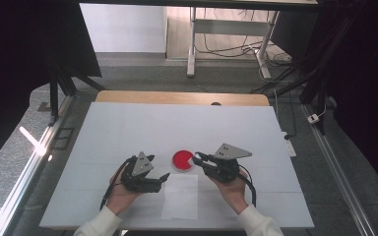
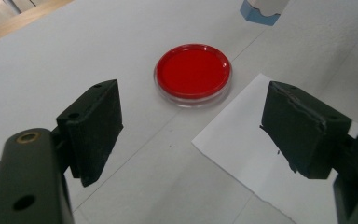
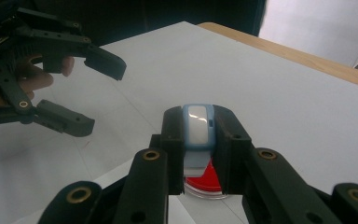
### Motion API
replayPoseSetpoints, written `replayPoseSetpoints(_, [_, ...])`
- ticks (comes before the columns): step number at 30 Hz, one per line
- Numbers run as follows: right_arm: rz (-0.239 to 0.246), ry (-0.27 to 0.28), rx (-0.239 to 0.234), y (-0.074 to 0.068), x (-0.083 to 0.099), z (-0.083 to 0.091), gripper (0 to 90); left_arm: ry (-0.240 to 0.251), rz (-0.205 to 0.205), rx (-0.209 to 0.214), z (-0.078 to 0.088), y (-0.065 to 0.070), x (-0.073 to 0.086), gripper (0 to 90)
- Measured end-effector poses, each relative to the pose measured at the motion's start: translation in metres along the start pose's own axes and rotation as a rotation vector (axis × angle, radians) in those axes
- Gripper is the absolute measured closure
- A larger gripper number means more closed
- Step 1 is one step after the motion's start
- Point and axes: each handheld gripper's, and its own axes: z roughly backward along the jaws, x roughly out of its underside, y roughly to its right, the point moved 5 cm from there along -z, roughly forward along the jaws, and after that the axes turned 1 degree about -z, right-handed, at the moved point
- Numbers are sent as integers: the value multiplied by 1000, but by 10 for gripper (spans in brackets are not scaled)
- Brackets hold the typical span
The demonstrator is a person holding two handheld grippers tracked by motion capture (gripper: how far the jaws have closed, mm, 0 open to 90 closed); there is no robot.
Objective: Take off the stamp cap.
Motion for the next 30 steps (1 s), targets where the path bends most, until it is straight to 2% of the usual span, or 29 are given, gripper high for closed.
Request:
replayPoseSetpoints(22, [-16, 24, 35, 4, -2, 3, 749, -3, -35, 29, -23, 15, -17, 208])
replayPoseSetpoints(30, [-27, 32, 33, 4, -3, 3, 749, -2, -44, 25, -29, 19, -20, 216])
